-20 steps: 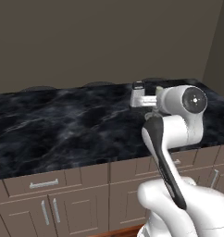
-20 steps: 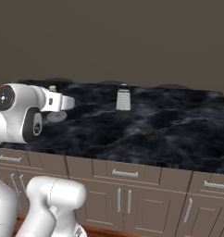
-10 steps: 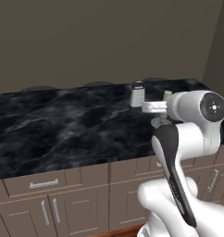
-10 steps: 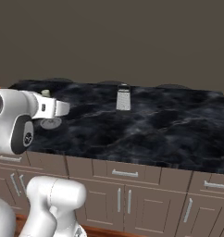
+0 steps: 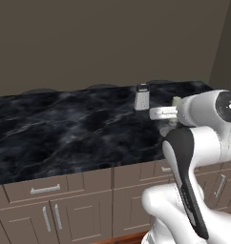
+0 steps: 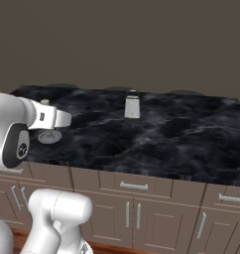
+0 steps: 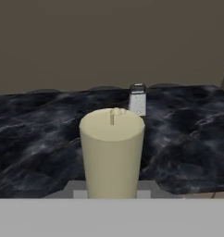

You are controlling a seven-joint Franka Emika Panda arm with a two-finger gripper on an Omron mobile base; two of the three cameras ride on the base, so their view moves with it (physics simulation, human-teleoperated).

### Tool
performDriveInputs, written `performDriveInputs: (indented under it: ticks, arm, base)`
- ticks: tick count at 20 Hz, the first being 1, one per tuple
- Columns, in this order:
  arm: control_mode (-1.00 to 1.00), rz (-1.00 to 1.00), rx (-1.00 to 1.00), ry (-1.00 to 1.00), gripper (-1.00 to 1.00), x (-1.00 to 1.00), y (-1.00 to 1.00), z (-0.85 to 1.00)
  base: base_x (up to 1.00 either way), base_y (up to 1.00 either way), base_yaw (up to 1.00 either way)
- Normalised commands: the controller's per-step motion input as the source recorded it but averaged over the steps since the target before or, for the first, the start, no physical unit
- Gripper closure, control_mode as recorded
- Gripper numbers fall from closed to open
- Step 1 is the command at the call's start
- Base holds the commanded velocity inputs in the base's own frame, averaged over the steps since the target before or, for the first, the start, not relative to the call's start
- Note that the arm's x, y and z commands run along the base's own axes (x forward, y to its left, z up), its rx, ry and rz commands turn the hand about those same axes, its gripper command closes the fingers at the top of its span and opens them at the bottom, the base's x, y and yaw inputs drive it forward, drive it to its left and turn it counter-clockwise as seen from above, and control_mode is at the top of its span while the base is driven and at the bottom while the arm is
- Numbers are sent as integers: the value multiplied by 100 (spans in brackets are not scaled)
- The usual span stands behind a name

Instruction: Pick the candle and candle from the dining table and place them in the open cabinet. Close the cabinet after placing the objects.

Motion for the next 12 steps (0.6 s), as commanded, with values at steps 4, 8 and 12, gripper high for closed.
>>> performDriveInputs:
  ticks: [4, 8, 12]
  arm:
    - [100, 0, 0, 3, 100, 0, 0, 0]
    - [100, 0, 0, 0, 100, 0, 0, 0]
    - [100, 0, 0, 0, 100, 0, 0, 0]
  base:
    - [-1, 0, 0]
    - [-22, -4, -10]
    - [-25, -22, -29]
